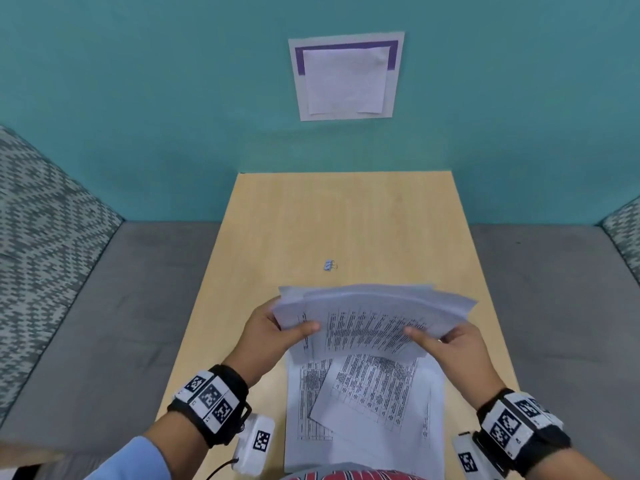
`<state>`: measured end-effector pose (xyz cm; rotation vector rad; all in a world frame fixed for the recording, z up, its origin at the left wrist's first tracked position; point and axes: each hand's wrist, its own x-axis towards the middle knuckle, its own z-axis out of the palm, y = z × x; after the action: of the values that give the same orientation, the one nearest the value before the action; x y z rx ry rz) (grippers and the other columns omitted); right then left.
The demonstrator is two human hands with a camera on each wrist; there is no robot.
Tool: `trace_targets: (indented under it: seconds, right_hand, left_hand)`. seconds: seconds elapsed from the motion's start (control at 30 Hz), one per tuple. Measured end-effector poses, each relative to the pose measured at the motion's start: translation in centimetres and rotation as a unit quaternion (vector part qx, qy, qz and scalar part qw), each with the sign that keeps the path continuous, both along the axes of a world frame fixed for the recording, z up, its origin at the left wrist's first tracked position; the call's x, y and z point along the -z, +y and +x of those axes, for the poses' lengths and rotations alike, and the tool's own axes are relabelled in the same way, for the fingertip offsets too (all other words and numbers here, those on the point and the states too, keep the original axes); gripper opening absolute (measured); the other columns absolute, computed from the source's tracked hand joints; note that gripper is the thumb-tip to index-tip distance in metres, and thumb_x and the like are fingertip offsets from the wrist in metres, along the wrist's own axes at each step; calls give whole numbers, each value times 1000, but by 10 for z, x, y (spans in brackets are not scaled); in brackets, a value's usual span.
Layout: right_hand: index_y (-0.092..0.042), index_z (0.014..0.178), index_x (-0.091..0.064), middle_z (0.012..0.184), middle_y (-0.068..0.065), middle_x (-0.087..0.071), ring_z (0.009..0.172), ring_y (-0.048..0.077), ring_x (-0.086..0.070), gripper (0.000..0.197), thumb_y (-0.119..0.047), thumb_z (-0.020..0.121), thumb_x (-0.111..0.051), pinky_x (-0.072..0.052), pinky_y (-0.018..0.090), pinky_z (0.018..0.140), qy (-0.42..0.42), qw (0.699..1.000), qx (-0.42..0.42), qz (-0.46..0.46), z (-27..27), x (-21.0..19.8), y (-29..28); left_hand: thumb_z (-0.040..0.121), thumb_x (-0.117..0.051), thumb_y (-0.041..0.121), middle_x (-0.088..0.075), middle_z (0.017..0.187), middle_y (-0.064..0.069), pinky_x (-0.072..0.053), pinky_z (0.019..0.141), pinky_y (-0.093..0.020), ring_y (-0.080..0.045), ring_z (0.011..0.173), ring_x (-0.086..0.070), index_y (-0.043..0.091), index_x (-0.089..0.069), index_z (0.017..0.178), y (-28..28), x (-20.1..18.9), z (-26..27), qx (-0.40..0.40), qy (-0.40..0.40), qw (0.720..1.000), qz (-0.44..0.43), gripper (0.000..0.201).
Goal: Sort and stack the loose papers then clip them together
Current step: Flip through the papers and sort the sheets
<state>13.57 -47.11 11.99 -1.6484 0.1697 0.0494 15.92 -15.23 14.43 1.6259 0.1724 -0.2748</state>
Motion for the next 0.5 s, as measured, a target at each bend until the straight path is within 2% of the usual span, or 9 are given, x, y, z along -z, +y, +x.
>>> trace_targets:
  seconds: [0.07,0.1,0.17,0.23,0.3,0.33,0.37,0.43,0.5]
  right_hand:
    - [-20,73,-83,76,-3,-81,80,26,-78,18,-4,81,-86,-57,22,74,9,1000,-4,-16,0,11,-2]
    - [-20,77,-83,80,0,-82,85,29,-79,19,-2,83,-84,-58,25,77,7,1000,-14,-7,1,12,-1]
    - [-21,69,-83,73,-4,-81,77,19,-80,25,-1,84,-82,-58,19,70,-3,1000,-4,-12,3,7,2]
    - [-15,89,-84,84,-4,-84,86,18,-82,13,-3,83,-83,-61,19,74,-8,1000,11,11,5,-2,1]
    - [-3,100,-81,85,-7,-84,79,6,-78,19,3,82,-84,-57,12,69,-25,999,19,20,6,-14,1]
    - [-3,101,-80,86,-6,-83,77,3,-76,22,5,81,-85,-55,10,68,-26,999,21,19,5,-12,-2]
    - [-5,103,-79,91,-4,-83,81,5,-76,26,5,80,-86,-56,11,71,-27,999,13,22,5,-9,-3]
    - [-12,100,-80,100,2,-82,94,17,-77,26,3,80,-87,-58,17,78,-16,1000,-7,13,4,-3,0]
    - [-16,95,-83,98,6,-83,98,27,-77,19,-2,82,-86,-60,26,81,0,1000,-10,4,5,5,4]
  left_hand:
    - [83,-87,3,-85,108,-7,-61,85,-29,-19,100,-81,4,-79,112,4,5,2,-14,14,1000,16,30]
    - [83,-88,6,-84,107,-9,-60,86,-31,-22,101,-81,4,-80,109,6,8,3,-20,18,999,22,28]
    - [84,-88,8,-84,109,-10,-61,86,-29,-26,104,-80,5,-81,110,10,7,3,-21,6,1000,20,27]
    - [84,-87,7,-84,111,-9,-62,85,-26,-24,106,-80,5,-80,113,13,0,3,-26,-14,1000,3,30]
    - [83,-88,5,-83,114,-9,-63,86,-27,-22,106,-80,5,-79,114,15,-7,4,-23,-27,999,-11,33]
    - [82,-89,4,-83,114,-8,-62,86,-28,-19,105,-79,6,-79,114,15,-8,4,-16,-31,999,-12,34]
    - [80,-90,2,-82,114,-6,-62,85,-27,-16,103,-78,8,-79,112,14,-6,4,-8,-30,999,-7,34]
    - [80,-90,1,-81,110,-8,-59,83,-27,-13,96,-76,10,-80,104,10,-4,2,-4,-16,1000,4,28]
    - [83,-87,1,-80,97,-9,-56,82,-30,-14,88,-73,10,-81,93,7,0,0,-1,-10,1000,10,15]
